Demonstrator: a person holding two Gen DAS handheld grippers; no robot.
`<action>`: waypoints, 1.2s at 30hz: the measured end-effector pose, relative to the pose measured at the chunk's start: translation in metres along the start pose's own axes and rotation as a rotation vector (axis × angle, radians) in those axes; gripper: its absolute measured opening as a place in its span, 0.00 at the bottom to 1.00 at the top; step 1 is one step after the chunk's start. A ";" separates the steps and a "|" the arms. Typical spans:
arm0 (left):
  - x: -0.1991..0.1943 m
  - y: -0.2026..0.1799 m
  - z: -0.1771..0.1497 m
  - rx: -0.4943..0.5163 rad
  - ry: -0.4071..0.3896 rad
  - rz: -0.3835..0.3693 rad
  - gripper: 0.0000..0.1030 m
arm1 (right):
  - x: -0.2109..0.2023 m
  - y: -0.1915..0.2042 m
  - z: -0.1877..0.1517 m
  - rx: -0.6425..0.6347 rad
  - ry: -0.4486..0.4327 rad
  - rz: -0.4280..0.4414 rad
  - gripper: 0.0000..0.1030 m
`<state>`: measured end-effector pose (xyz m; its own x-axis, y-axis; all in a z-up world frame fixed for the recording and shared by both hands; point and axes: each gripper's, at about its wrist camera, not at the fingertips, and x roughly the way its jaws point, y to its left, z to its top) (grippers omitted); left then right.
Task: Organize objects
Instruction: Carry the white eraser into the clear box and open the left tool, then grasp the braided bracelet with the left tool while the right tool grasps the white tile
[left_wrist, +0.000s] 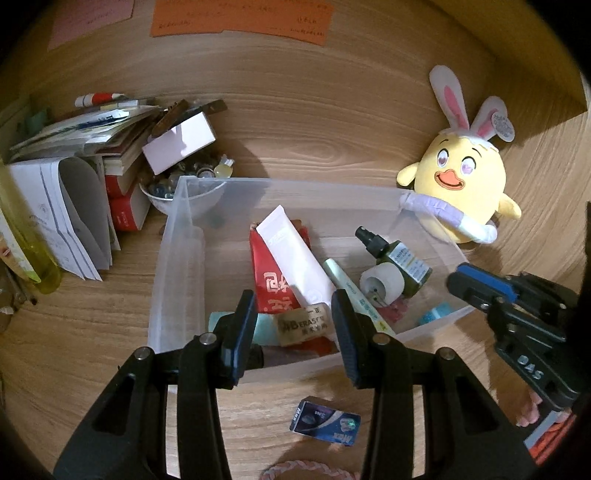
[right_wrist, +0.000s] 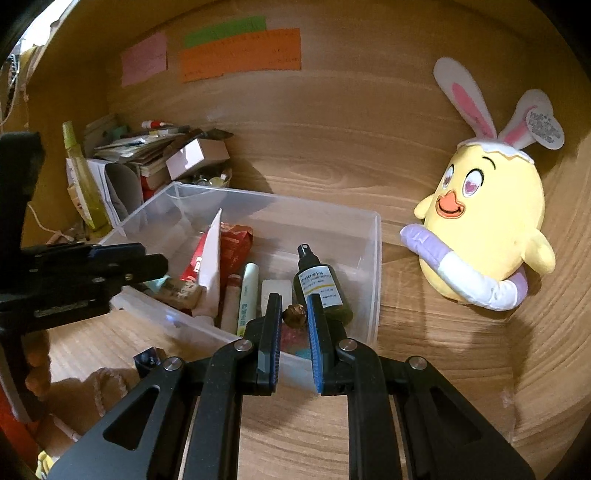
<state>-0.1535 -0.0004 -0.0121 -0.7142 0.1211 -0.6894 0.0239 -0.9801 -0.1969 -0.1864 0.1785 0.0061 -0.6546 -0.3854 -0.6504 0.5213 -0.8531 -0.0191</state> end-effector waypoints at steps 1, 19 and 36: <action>-0.001 0.001 0.000 -0.004 0.001 -0.006 0.41 | 0.002 0.000 0.000 0.002 0.005 0.001 0.12; -0.051 0.003 -0.039 0.056 -0.047 0.036 0.74 | 0.027 0.015 0.009 -0.030 0.049 -0.056 0.12; -0.048 0.022 -0.089 0.028 0.104 0.047 0.74 | 0.001 0.026 0.003 -0.047 -0.007 -0.109 0.52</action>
<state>-0.0563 -0.0137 -0.0453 -0.6364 0.0892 -0.7662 0.0351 -0.9889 -0.1444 -0.1752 0.1551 0.0075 -0.7128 -0.2939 -0.6368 0.4715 -0.8730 -0.1249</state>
